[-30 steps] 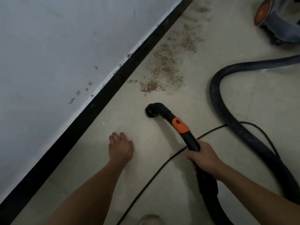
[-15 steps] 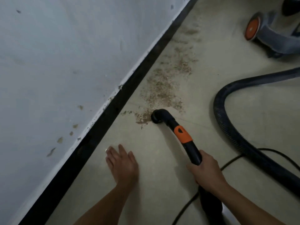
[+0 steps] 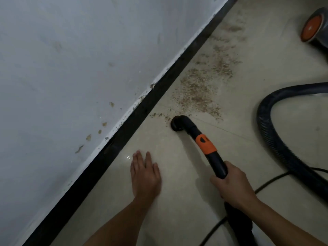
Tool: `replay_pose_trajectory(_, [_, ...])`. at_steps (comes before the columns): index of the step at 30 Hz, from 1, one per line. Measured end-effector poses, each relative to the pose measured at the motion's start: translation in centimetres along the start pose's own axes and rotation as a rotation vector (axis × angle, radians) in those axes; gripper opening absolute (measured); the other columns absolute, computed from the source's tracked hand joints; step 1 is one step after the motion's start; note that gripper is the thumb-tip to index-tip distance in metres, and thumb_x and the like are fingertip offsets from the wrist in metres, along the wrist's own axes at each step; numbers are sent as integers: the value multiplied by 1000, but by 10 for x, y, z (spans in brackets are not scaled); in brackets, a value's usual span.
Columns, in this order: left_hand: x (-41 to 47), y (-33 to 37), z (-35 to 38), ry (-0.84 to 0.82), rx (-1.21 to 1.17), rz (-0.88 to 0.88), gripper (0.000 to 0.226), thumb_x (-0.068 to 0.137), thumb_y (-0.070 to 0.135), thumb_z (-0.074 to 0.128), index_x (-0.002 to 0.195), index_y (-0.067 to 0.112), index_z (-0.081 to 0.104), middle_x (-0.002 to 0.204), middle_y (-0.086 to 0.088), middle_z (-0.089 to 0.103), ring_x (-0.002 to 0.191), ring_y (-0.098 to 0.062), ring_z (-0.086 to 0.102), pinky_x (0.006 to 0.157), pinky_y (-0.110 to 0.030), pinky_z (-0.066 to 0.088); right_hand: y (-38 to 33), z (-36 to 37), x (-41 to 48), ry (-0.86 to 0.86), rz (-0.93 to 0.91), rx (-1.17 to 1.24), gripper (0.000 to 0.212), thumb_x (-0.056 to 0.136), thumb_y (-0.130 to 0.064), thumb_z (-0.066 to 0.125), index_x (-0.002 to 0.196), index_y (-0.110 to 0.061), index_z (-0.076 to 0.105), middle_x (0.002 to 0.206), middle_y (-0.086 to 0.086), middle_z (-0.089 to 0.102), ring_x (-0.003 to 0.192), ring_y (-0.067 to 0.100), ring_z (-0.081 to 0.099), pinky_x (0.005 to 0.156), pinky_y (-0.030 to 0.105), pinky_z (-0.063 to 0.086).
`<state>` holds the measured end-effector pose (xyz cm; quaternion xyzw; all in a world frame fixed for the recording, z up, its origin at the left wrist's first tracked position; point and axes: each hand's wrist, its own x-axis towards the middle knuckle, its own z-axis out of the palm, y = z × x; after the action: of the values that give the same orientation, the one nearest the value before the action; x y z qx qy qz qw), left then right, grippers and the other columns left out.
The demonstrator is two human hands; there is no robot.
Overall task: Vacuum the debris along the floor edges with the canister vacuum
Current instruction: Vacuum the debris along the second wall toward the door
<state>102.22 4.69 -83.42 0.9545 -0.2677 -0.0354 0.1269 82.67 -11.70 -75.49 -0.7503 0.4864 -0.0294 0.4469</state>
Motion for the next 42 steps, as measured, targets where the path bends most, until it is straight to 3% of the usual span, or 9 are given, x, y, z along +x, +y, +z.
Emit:
replay_pose_trajectory(2, [-1, 1, 0, 13, 13, 8, 55, 101, 37, 30, 152, 16, 27, 160, -16, 13, 149, -27, 6, 119, -37, 4, -1, 2, 1, -26, -10, -14, 18, 75, -21, 71, 79, -23, 54, 65, 5, 62, 53, 23, 62, 48, 34, 50])
replay_pose_trajectory(6, [-1, 2, 1, 14, 27, 11, 55, 101, 36, 29, 152, 15, 27, 160, -16, 14, 149, -27, 6, 119, -36, 3, -16, -6, 28, 189, 36, 36, 16, 76, -17, 71, 78, -19, 55, 66, 9, 62, 57, 26, 61, 51, 31, 48])
replay_pose_trajectory(11, [-2, 0, 3, 16, 21, 7, 55, 101, 37, 28, 151, 16, 27, 160, -15, 13, 149, -27, 5, 120, -37, 6, -28, 11, 36, -41, -54, -6, 17, 74, -16, 71, 80, -20, 55, 63, 7, 62, 40, 14, 56, 36, 23, 41])
replay_pose_trajectory(15, [1, 1, 5, 9, 26, -3, 56, 100, 39, 23, 152, 17, 25, 161, -14, 11, 149, -25, 2, 120, -36, 3, -36, 13, 47, 50, -33, 73, 16, 75, -13, 70, 79, -18, 56, 57, 8, 61, 33, 10, 53, 33, 22, 41])
replay_pose_trajectory(20, [-1, -2, 7, 8, 46, -7, 59, 99, 43, 15, 152, 19, 22, 161, -12, 8, 149, -22, -1, 119, -35, -2, -73, 22, 68, -112, -47, 122, 17, 76, -14, 69, 87, -15, 56, 61, 12, 62, 37, 19, 57, 40, 25, 44])
replay_pose_trajectory(25, [0, -2, 8, -5, 52, -21, 61, 98, 46, 10, 153, 21, 17, 162, -10, 3, 149, -20, -7, 118, -35, -3, -87, 38, 67, -130, -56, 110, 18, 78, -16, 68, 89, -15, 54, 69, 13, 62, 44, 23, 59, 43, 28, 47])
replay_pose_trajectory(32, [0, -3, 2, -21, 31, -18, 58, 99, 43, 16, 153, 21, 21, 162, -11, 7, 149, -22, -2, 119, -35, 0, -60, 14, 49, -184, -75, 16, 16, 76, -11, 69, 84, -14, 55, 61, 10, 59, 36, 14, 52, 38, 24, 43])
replay_pose_trajectory(38, [-1, -5, -1, 5, 22, 8, 57, 97, 37, 27, 147, 12, 38, 156, -19, 25, 146, -31, 18, 118, -40, 15, 2, -47, 19, 0, 39, 8, 15, 75, -9, 71, 80, -4, 58, 54, 10, 57, 39, 19, 53, 40, 31, 44])
replay_pose_trajectory(42, [-3, -4, -3, 27, 0, 19, 58, 94, 35, 29, 143, 7, 44, 152, -23, 30, 143, -36, 25, 117, -45, 20, 37, -93, 2, 40, 114, 37, 16, 75, -5, 72, 73, -3, 56, 45, 3, 53, 36, 18, 49, 40, 28, 41])
